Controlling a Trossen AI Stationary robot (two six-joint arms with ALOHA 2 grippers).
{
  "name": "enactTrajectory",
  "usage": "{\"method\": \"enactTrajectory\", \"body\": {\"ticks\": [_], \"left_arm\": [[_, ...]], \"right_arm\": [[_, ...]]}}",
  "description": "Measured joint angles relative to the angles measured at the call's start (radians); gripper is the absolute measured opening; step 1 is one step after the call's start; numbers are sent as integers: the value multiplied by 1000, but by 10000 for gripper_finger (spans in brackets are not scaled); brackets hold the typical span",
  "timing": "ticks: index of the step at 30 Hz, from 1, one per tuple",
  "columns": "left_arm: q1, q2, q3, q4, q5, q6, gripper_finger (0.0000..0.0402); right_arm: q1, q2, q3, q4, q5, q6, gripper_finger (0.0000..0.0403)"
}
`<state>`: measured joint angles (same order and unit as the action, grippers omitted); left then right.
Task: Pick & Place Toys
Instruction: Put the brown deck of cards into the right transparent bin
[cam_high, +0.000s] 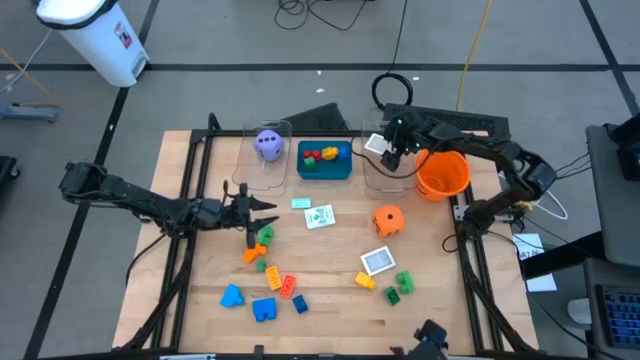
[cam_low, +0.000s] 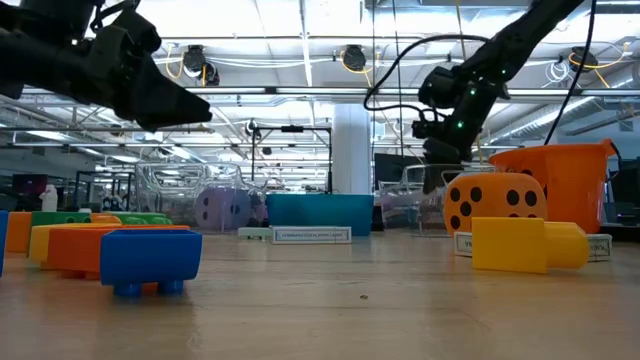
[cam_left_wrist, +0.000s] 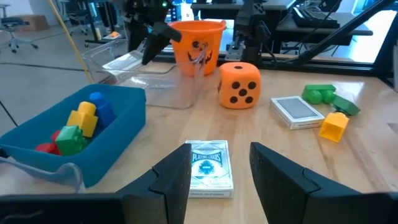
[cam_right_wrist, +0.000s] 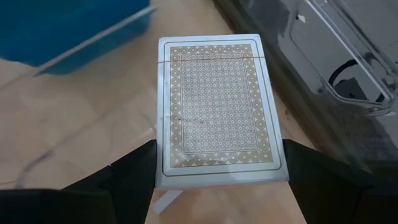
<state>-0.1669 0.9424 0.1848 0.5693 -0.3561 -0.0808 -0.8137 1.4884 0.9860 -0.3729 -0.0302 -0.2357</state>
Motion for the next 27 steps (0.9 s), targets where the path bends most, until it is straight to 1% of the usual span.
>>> {"method": "enactTrajectory", "body": {"ticks": [8, 27], "left_arm": [[16, 0, 0, -26, 0, -1, 170], [15, 0, 0, -39, 0, -6, 170]], "right_arm": [[-21, 49, 24, 4, -1, -23, 303], [-22, 50, 24, -14, -1, -13, 304]]}}
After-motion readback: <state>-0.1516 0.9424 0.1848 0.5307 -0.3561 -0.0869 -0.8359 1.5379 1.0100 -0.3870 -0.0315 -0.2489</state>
